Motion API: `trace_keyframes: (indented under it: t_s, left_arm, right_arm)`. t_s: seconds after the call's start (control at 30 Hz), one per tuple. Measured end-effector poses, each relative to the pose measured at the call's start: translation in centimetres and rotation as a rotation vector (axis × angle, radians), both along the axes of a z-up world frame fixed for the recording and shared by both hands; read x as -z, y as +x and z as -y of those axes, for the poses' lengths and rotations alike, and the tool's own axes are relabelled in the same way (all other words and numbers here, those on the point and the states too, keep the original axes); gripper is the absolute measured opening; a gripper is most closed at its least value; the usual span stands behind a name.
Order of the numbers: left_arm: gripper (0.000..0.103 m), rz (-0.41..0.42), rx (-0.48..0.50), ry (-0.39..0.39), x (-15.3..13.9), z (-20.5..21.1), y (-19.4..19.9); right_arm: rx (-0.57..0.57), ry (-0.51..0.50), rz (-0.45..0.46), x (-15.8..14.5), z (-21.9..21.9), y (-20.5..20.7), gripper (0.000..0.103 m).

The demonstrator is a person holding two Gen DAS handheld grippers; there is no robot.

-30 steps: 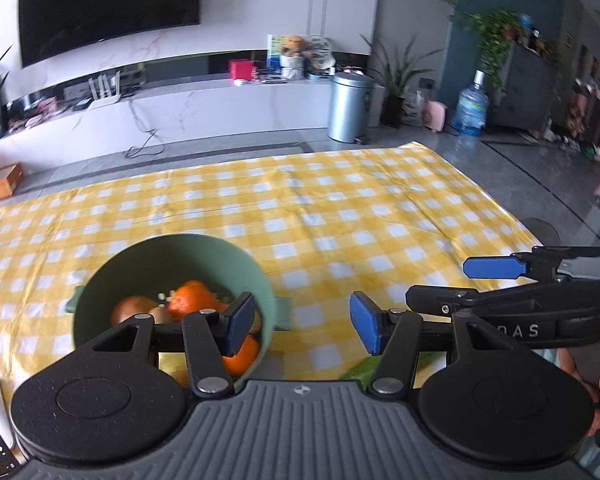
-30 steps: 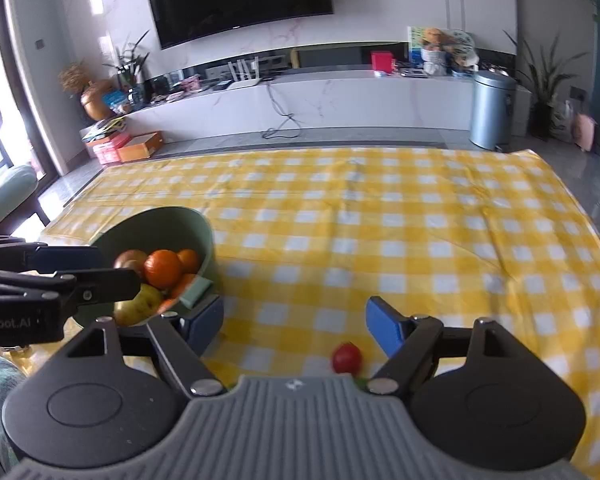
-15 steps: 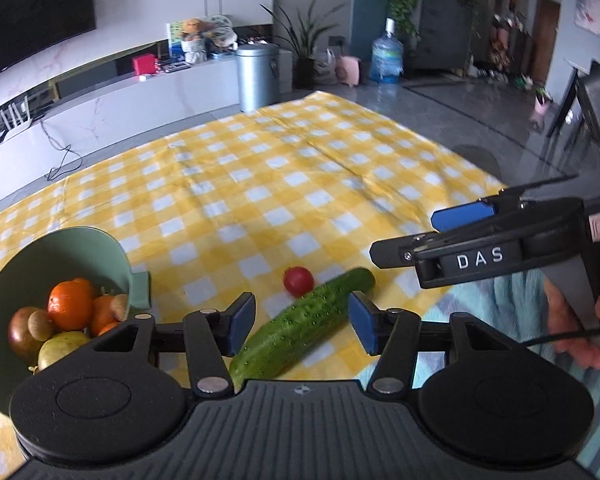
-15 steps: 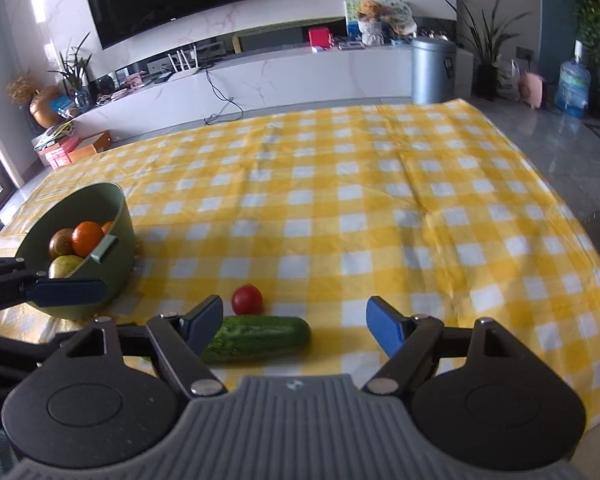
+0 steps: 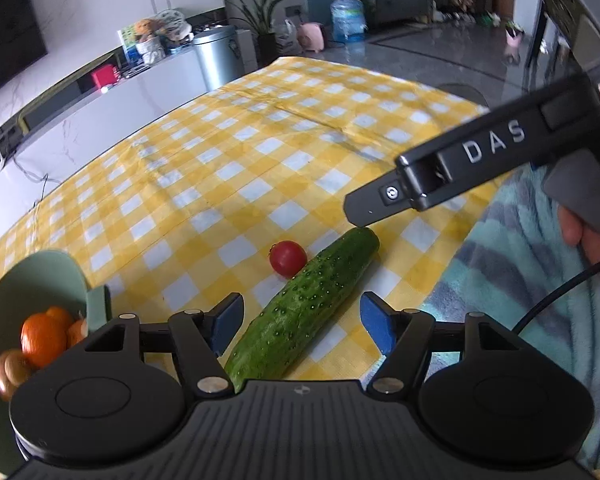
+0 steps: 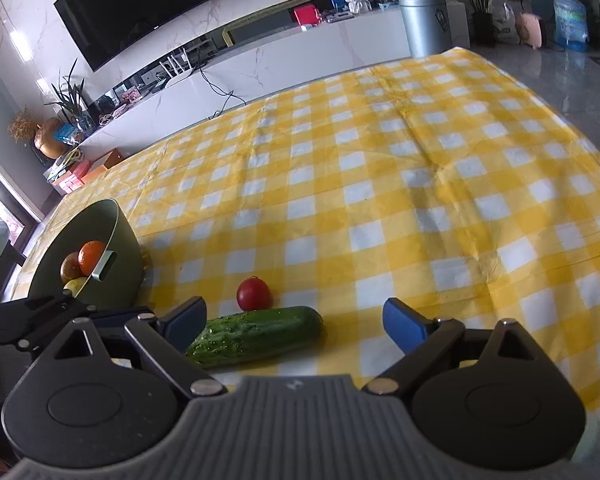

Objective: Organize fruits
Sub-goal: 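Withdraw both open tools from the colander toward the cucumber and tomato, then grasp the green cucumber at its end with the left tool and lift it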

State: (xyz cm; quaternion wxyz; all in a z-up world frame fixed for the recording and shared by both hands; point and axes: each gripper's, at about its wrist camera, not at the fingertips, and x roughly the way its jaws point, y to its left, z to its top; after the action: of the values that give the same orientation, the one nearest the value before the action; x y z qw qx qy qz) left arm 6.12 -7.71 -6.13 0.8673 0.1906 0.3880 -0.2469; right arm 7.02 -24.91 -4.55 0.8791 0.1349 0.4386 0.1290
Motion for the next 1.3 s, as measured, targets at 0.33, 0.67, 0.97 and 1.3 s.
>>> trace_keyframes:
  t_s: [0.33,0.67,0.97,1.3]
  left_arm:
    - [0.078,-0.095,0.074,0.096,2.4,1.6,2.7]
    - [0.077,-0.201,0.110,0.058,3.6,1.0,5.0]
    - [0.066,-0.232,0.084,-0.001,3.5,0.4,5.7]
    - [0.052,-0.150,0.055,0.020,3.0,0.7,3.4]
  right_arm:
    - [0.025,0.068,-0.048,0.7,0.7,0.9,0.092]
    - [0.017,0.086,-0.081,1.3,0.5,1.6,0.092]
    - [0.035,0.111,-0.095,1.5,0.6,1.9,0.092]
    - [0.074,0.138,-0.080,1.5,1.0,1.8,0.092]
